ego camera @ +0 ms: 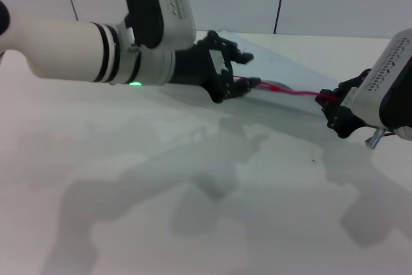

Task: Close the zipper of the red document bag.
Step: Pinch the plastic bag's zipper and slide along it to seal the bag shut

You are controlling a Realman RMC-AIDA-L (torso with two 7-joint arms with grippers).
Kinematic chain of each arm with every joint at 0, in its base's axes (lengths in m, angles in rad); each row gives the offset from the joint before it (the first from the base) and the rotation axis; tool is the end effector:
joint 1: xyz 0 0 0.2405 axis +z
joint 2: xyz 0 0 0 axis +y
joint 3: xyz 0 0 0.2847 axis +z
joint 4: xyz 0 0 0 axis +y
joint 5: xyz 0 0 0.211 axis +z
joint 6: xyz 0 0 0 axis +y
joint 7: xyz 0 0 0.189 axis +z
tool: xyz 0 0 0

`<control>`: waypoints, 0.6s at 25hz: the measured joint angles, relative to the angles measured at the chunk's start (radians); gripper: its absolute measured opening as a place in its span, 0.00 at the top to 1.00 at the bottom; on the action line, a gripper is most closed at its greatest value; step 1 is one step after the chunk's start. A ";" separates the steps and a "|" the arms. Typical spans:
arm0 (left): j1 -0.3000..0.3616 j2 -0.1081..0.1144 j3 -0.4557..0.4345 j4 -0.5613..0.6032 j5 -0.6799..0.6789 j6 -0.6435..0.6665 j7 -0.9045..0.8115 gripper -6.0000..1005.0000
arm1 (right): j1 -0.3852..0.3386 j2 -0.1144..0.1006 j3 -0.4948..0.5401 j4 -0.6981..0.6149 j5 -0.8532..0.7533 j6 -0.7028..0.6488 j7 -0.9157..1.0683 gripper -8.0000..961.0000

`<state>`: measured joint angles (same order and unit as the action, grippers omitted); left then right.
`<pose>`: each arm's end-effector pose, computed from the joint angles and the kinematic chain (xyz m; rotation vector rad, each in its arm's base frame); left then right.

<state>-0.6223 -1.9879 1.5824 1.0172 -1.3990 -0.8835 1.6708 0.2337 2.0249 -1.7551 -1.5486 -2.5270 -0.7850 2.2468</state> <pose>-0.1527 0.4377 -0.0884 -2.6657 0.1714 -0.2300 0.2173 0.3830 -0.0600 -2.3956 0.1623 -0.1486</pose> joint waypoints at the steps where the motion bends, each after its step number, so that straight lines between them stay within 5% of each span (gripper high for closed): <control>1: -0.001 -0.002 0.002 0.005 0.011 -0.013 0.000 0.58 | 0.000 0.000 -0.003 -0.004 0.000 -0.001 0.002 0.94; 15: 0.002 -0.028 -0.002 0.016 0.066 -0.024 0.092 0.57 | -0.011 0.000 -0.019 -0.058 0.001 -0.027 0.006 0.94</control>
<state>-0.6204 -2.0157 1.5805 1.0331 -1.3327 -0.9074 1.7629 0.2228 2.0248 -1.7738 -1.6065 -2.5264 -0.8120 2.2525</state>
